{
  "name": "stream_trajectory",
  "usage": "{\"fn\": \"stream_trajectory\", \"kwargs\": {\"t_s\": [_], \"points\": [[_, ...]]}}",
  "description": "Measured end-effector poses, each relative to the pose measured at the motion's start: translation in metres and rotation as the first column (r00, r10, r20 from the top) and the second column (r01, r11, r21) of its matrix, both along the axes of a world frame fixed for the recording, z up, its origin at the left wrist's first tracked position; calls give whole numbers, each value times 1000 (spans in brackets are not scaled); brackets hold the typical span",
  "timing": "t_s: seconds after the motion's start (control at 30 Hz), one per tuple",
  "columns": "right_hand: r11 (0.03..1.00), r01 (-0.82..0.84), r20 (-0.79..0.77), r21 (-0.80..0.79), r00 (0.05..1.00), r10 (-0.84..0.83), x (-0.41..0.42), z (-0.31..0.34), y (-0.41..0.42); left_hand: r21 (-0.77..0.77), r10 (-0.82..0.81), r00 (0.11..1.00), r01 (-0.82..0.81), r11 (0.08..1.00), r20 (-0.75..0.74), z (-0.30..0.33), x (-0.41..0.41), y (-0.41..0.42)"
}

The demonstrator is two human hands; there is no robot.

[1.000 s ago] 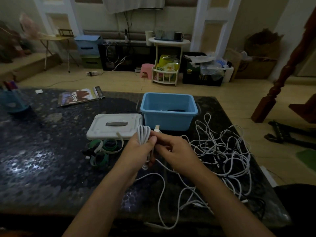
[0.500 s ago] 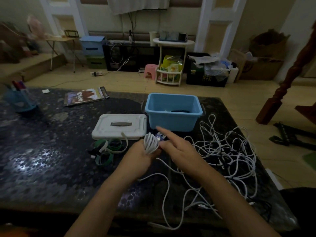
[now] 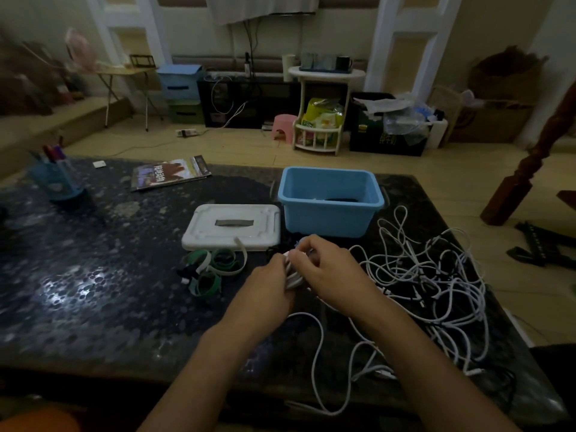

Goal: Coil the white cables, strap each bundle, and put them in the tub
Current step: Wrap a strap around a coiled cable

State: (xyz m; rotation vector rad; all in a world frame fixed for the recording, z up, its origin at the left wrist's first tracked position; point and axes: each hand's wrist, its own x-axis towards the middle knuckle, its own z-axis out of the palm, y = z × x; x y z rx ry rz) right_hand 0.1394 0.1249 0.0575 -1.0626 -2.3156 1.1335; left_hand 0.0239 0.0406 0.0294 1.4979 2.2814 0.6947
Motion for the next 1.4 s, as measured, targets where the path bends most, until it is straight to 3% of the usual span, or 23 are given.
{"fn": "stream_trajectory", "kwargs": {"t_s": [0.17,0.23,0.37,0.43,0.5,0.53,0.73,0.9,0.97,1.13,1.17,1.23,1.4], "points": [[998,40,20,-42,999,-40,-5,-3,-5,-34,-36,977,30,999,-210,-2,1,-2],[998,62,22,27,998,-62,-9,-4,-6,-4,-14,992,14,1000,-129,-3,2,0],[991,-27,-59,129,998,34,-9,0,-3,24,-5,982,0,1000,189,11,-4,1],[983,-93,-111,159,988,111,-7,0,-2,43,-57,861,41,998,505,20,-4,-5],[975,-141,-160,171,973,169,-7,-1,-2,27,-58,609,61,998,791,27,-4,-14],[970,-164,-172,177,966,195,-7,-1,-2,14,-57,522,85,996,851,29,-5,-17],[937,-320,-236,140,908,346,-10,-4,1,-30,-38,343,190,981,938,33,-17,-28],[891,-454,-261,28,857,445,-18,-5,4,-12,-52,351,178,984,935,30,-24,-41],[869,-495,-290,-20,834,469,-25,-5,1,-3,-58,315,190,982,947,29,-30,-49],[765,-609,-289,-211,786,546,-44,-3,-6,49,-60,46,210,976,997,20,-47,-68],[738,-628,-293,-246,774,561,-48,-3,-7,39,-47,40,195,980,998,17,-51,-71],[719,-647,-287,-253,760,583,-52,-5,-11,-1,-19,130,151,989,991,13,-55,-74],[652,-697,-200,-298,713,672,-68,-18,-1,-121,86,562,26,992,823,8,-80,-80]]}}
